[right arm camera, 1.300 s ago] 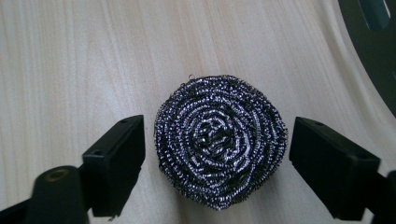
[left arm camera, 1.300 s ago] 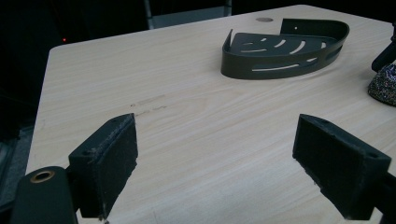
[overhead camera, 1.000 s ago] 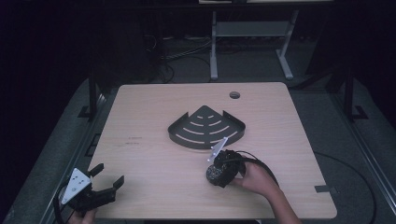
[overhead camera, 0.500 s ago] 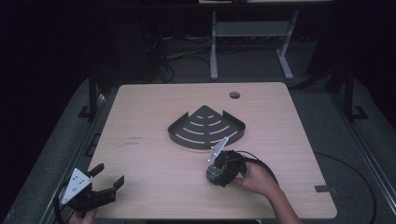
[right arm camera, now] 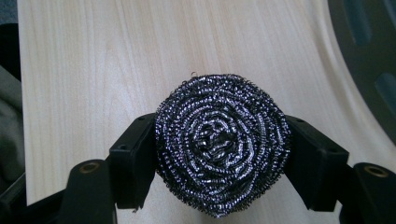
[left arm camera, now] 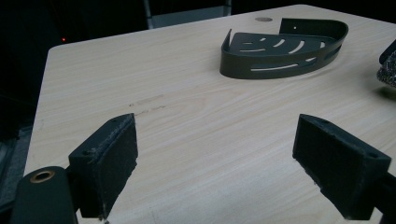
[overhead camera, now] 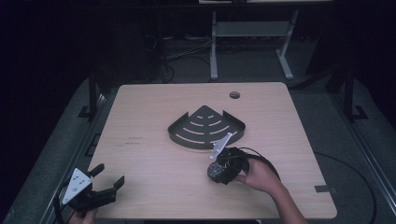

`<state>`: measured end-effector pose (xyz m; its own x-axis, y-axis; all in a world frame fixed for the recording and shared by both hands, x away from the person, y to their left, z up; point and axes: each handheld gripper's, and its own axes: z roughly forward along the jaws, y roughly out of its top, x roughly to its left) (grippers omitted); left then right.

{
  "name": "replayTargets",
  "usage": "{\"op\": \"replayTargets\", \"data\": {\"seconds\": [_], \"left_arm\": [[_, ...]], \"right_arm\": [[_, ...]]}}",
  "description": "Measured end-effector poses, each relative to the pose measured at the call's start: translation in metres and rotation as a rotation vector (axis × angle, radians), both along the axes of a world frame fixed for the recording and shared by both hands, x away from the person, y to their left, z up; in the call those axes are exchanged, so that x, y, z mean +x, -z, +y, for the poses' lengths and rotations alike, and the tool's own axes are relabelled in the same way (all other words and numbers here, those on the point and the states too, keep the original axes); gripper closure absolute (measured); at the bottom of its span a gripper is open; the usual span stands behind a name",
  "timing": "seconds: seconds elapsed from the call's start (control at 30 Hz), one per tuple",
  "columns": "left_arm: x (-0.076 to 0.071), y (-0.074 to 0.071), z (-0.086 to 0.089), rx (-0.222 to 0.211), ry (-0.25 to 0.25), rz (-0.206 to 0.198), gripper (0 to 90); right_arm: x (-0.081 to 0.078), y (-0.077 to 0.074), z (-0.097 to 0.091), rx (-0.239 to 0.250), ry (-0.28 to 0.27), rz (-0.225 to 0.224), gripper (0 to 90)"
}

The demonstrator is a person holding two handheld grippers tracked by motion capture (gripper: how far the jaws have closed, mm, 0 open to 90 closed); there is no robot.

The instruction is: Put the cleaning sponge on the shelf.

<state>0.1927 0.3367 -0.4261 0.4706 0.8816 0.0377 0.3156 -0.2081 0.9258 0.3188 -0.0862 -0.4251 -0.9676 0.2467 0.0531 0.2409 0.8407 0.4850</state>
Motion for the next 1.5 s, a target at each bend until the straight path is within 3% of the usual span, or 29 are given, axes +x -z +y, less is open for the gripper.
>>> {"op": "replayTargets", "data": {"seconds": [0.33,0.43,0.9,1.1,1.5], "left_arm": [[0.0,0.0,0.001,0.001,0.001,0.0,13.3],[0.0,0.0,0.001,0.001,-0.004,-0.003,13.3],[0.0,0.0,0.001,-0.005,-0.002,-0.001,13.3],[0.0,0.0,0.001,-0.002,-0.002,-0.002,13.2],[0.001,0.0,0.0,-0.004,0.001,0.004,13.2]], "right_arm": [[0.005,-0.012,0.002,-0.014,-0.017,0.001,31.0],[0.007,-0.017,0.005,-0.045,-0.021,-0.004,31.0],[0.028,-0.038,0.004,-0.047,-0.013,-0.003,31.0],[0.037,-0.04,0.007,-0.059,-0.018,0.016,31.0],[0.049,-0.046,0.007,-0.074,-0.004,0.004,31.0]]}}
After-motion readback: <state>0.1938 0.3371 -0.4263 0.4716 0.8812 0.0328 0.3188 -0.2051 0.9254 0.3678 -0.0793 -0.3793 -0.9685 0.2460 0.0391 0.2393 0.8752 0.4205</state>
